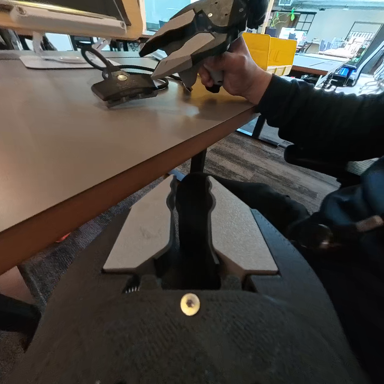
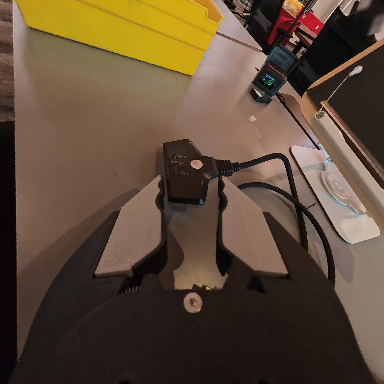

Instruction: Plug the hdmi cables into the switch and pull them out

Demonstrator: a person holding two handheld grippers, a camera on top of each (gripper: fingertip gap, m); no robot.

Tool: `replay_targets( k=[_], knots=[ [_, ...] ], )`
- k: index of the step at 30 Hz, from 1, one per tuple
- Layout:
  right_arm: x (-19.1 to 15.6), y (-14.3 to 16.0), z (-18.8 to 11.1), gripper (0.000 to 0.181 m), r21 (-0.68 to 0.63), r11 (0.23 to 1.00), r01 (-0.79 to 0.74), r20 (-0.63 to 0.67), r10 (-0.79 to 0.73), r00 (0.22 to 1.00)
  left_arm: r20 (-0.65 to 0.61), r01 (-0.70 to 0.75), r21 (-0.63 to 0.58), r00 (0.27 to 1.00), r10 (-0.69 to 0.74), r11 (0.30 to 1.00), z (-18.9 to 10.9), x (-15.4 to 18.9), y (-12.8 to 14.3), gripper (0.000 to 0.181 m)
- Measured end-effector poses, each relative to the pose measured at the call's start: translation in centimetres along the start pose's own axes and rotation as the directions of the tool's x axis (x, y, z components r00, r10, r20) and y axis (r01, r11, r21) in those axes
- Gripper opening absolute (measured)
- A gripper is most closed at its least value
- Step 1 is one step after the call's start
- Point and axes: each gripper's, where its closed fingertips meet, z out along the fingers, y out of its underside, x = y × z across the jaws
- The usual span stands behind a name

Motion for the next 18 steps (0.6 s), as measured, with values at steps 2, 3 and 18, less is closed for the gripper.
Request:
replay_targets(
  k=[2, 3, 18],
  knots=[
    [0.4, 0.4, 0.0, 0.049, -0.019, 1.000, -0.017, -0.023, 0.017, 1.000, 0.018, 0.010, -0.003, 1.000, -0.010, 1.000, -0.7, -0.3, 0.0, 0.025],
    [1.1, 0.5, -0.2, 0.049, -0.025, 0.999, -0.034, -0.071, 0.032, 0.997, 0.035, 0.007, 0.003, 0.999, -0.007, 1.000, -1.1, -0.7, -0.2, 0.024],
    [0.0, -0.8, 0.8, 0.052, 0.024, 0.999, -0.038, -0.058, 0.039, 0.998, -0.097, 0.257, 0.048, 0.963, -0.251, 0.965, 0.5, -0.2, -0.8, 0.035]
  ],
)
